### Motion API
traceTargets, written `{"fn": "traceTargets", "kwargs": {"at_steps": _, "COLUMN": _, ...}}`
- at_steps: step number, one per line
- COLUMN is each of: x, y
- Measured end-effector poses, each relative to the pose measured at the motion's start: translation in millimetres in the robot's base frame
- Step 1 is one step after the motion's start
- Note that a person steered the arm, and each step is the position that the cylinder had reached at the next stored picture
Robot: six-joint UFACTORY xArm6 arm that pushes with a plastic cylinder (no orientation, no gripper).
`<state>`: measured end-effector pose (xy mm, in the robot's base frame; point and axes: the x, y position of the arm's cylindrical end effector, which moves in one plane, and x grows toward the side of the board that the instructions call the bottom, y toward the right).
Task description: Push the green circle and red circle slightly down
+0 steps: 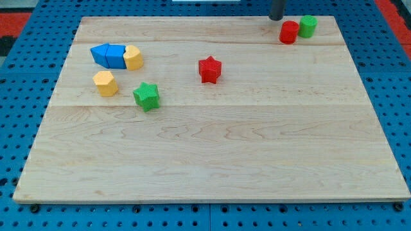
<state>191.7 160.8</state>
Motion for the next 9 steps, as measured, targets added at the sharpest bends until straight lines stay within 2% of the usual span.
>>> {"fn": "traceTargets", "kwargs": {"at_steps": 5, "x": -0.5, "y": 43.5}}
{"fn": "traceTargets", "kwargs": {"at_steps": 7, "x": -0.3, "y": 183.4}}
{"fn": "traceTargets", "kwargs": {"at_steps": 9, "x": 6.1, "y": 178.7}}
